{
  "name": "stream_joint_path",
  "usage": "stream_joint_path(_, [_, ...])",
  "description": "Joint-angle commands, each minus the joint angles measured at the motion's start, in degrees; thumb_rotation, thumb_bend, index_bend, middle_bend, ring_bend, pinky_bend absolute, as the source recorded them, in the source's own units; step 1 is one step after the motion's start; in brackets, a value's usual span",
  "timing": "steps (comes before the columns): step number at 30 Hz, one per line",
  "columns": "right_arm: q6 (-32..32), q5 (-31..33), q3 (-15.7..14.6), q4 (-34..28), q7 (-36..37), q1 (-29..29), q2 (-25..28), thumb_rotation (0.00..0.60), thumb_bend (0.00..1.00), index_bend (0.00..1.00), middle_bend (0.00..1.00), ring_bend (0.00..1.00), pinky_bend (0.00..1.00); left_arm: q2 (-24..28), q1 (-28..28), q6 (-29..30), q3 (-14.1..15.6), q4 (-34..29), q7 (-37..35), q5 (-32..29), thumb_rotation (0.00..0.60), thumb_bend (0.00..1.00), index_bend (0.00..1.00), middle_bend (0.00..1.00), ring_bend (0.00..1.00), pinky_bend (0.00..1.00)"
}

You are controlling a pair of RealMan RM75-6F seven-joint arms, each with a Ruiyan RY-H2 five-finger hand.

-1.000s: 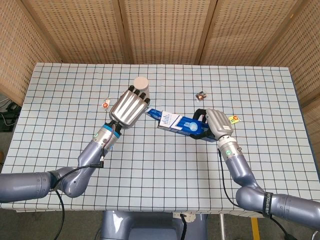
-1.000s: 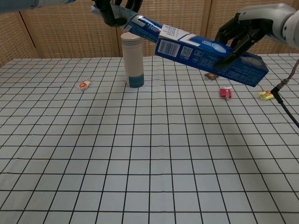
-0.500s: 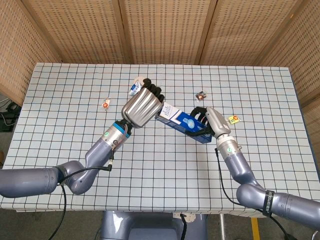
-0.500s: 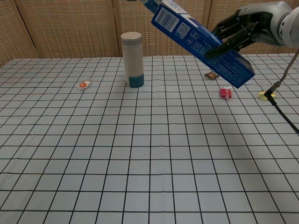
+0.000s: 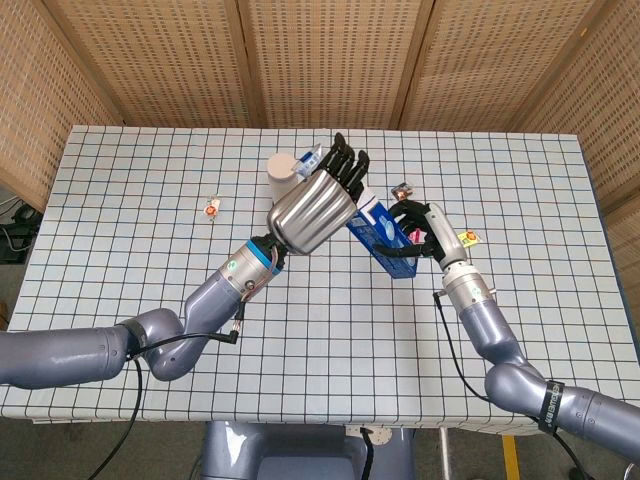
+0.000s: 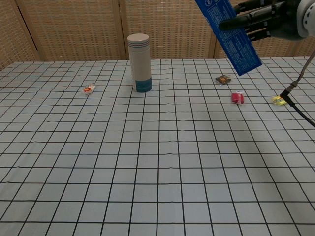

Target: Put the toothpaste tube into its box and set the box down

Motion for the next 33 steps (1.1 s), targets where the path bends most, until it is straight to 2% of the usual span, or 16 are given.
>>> stream_joint_path(1, [-0.9, -5.3, 1.6, 2.2, 6.6, -2.4, -1.6, 0.600, 0.22, 0.75, 0.56, 0.60, 0.65, 0.9, -0.1, 1.0, -1.2, -1.2, -0.5, 0.6, 0.600, 0.30, 0.28, 0.12, 0.15, 0.12])
stream_joint_path(4, [-0.9, -8.3, 1.6, 3.6, 9.8, -3.4, -2.1, 0.600, 0.23, 0.76, 0.56, 0.60, 0.65, 1.9, 0.3, 2.0, -2.2, -2.7, -1.4, 0.7, 0.600, 0.29, 0.24, 0.10, 0.13, 0.11])
stream_joint_path(8, [-0.4, -11.7, 2.3, 4.5, 14.8, -4.8, -2.5, 0.600, 0.23, 0.77, 0.56, 0.61, 0.65, 2.9, 1.2, 3.6, -3.2, -4.4, -2.4, 0.6, 0.600, 0.29, 0.24, 0.10, 0.13, 0.11])
stream_joint_path(15, [0.7, -15.8, 2.0, 6.2, 18.9, -6.1, -2.3, 0.600, 0.23, 0.77, 0.57, 0.61, 0.65, 3.9, 4.4, 6.8, -3.0, -7.4, -5.0, 0.7, 0.600, 0.29, 0.24, 0.10, 0.13, 0.11])
stream_joint_path(20, [0.7, -17.5, 0.9, 8.1, 20.6, -6.9, -1.6, 0.600, 0.23, 0.77, 0.57, 0.61, 0.65, 3.7, 8.7, 9.7, -0.5, -8.9, -7.8, 1.1, 0.600, 0.29, 0.24, 0.10, 0.13, 0.11])
stream_joint_path(21, [0.9, -18.2, -0.3, 10.0, 19.4, -7.3, -1.2, 0.600, 0.23, 0.77, 0.57, 0.61, 0.65, 4.1, 11.3, 11.2, 1.3, -10.5, -9.0, 1.7, 0.600, 0.29, 0.24, 0.10, 0.13, 0.11])
stream_joint_path(27, [2.1, -20.1, -4.0, 14.3, 16.1, -8.5, -0.3, 0.600, 0.23, 0.77, 0.57, 0.61, 0.65, 5.4, 17.8, 14.5, 5.3, -14.0, -13.5, 4.9, 0.600, 0.29, 0.24, 0.10, 0.13, 0.11])
stream_joint_path(33, [3.1, -21.7, -7.9, 17.0, 11.2, -9.5, 0.3, 0.600, 0.23, 0.77, 0.57, 0.61, 0.65, 5.3, 24.1, 17.1, 9.2, -14.9, -18.9, 9.1, 0.600, 0.27, 0.24, 0.10, 0.13, 0.11])
